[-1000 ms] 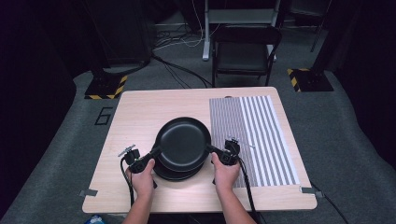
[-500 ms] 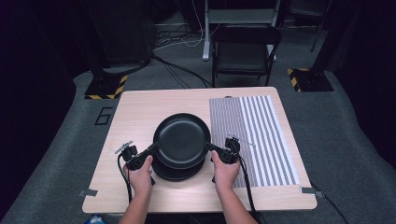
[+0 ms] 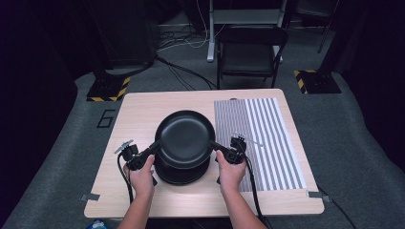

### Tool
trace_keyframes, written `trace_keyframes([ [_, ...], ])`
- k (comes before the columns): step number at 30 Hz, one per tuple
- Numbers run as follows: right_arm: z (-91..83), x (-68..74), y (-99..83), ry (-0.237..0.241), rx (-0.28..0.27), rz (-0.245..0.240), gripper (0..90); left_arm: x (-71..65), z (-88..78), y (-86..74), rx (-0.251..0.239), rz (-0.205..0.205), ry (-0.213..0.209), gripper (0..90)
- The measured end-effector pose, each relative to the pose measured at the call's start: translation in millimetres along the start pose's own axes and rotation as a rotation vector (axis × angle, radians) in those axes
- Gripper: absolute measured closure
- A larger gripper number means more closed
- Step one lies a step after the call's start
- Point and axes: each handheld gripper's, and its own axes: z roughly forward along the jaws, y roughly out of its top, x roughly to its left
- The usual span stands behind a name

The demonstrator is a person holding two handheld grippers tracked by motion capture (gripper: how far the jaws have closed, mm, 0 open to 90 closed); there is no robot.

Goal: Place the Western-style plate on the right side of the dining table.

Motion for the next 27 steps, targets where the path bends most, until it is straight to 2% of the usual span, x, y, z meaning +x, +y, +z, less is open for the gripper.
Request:
trace_keyframes([
  [18,-7.8,6.2,9.3,0.014,-0.016,0.008,83.2,-12.7,0.5,11.2,-0.011,0.018,-0.017,80.8],
  [27,-13.8,4.9,14.0,0.013,-0.033,0.006,83.2,-19.9,5.8,13.2,-0.014,0.019,-0.033,81.1],
])
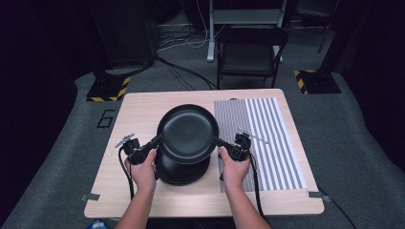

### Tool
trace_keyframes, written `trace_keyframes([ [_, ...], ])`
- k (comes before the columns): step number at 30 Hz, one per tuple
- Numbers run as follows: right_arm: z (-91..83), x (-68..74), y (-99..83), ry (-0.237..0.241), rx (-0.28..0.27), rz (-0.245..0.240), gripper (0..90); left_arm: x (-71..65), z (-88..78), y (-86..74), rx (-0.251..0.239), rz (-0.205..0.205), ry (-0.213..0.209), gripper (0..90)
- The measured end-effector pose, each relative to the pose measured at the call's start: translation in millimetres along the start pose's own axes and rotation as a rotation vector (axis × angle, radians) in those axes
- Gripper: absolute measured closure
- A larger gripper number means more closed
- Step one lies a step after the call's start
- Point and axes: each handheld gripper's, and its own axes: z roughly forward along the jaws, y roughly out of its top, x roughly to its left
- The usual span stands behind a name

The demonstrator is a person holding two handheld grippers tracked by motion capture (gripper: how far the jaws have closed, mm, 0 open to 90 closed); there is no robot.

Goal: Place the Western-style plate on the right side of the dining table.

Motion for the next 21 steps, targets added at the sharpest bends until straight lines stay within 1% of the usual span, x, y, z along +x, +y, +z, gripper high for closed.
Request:
trace_keyframes([
  [6,-5.6,-3.1,2.6,-0.006,-0.016,0.007,83.2,-4.9,5.4,-1.1,0.008,0.006,-0.015,81.1],
  [8,-8.2,-4.9,3.4,-0.01,-0.023,0.009,83.2,-7.0,7.9,-1.8,0.015,0.002,-0.019,81.1],
  [10,-11.2,-6.3,4.1,-0.015,-0.026,0.015,83.2,-9.3,11.1,-2.4,0.018,0.007,-0.027,81.1],
  [11,-12.4,-8.0,4.5,-0.015,-0.034,0.008,83.2,-10.4,12.1,-2.7,0.022,0.003,-0.03,81.2],
  [13,-16.4,-9.6,5.7,-0.02,-0.038,0.019,83.2,-14.2,15.9,-3.6,0.026,0.01,-0.037,81.2],
  [15,-19.1,-11.7,6.5,-0.022,-0.048,0.013,83.2,-16.9,18.3,-4.4,0.031,0.01,-0.047,81.3],
  [16,-21.8,-12.1,7.4,-0.024,-0.049,0.029,83.3,-17.9,19.6,-4.7,0.032,0.015,-0.051,81.2],
  [17,-25.4,-14.7,8.4,-0.029,-0.064,0.022,83.3,-19.9,21.4,-5.2,0.037,0.014,-0.056,81.2],
  [19,-27.2,-14.9,8.5,-0.032,-0.06,0.031,83.3,-22.3,24.1,-5.7,0.044,0.019,-0.062,81.3],
  [21,-31.0,-17.2,9.4,-0.04,-0.072,0.033,83.3,-25.6,28.2,-6.5,0.046,0.02,-0.07,81.3],
])
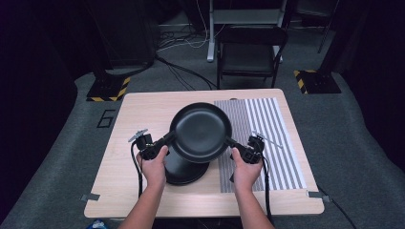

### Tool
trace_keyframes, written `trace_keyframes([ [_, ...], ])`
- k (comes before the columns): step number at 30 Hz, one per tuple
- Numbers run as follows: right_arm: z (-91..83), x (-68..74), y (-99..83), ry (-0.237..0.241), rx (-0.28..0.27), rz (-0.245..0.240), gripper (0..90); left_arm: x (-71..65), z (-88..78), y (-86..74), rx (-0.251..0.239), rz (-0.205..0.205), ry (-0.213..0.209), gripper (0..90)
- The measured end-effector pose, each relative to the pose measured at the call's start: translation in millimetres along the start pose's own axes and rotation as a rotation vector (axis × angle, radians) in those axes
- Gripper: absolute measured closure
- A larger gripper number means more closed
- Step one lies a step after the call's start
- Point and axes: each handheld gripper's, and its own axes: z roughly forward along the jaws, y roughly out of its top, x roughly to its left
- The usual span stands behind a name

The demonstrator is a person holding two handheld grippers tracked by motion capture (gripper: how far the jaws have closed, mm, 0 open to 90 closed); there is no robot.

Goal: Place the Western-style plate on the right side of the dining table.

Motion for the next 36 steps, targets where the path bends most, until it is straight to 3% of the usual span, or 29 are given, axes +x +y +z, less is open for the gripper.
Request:
trace_keyframes([
  [16,-36.0,-19.2,11.0,-0.045,-0.077,0.021,83.2,-28.1,30.4,-7.0,0.068,0.041,-0.08,81.3],
  [36,-70.4,-35.5,19.9,-0.1,-0.152,0.043,83.3,-56.3,58.6,-17.2,0.11,0.055,-0.144,81.3],
])
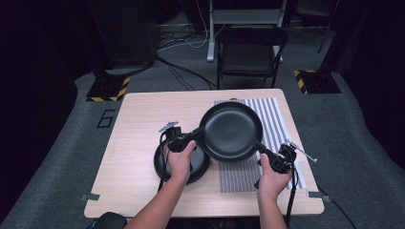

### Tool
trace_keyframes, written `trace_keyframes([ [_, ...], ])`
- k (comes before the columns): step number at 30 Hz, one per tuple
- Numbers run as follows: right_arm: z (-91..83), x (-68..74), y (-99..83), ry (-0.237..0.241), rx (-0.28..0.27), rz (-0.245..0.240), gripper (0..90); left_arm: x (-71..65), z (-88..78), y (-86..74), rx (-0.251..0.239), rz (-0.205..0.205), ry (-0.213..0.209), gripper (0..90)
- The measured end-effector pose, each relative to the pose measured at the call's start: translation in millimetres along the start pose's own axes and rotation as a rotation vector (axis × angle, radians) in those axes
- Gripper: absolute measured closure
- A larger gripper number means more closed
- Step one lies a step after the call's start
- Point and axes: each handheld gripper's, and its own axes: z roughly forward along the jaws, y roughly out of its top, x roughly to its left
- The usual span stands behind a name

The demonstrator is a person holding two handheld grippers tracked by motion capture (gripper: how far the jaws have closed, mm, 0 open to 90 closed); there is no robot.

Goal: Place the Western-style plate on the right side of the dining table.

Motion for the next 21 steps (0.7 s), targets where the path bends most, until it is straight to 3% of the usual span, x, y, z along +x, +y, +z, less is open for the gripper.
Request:
trace_keyframes([
  [21,-13.7,-14.7,9.3,-0.027,-0.025,0.018,83.3,-11.6,20.5,-3.9,0.029,0.004,-0.028,81.5],
])
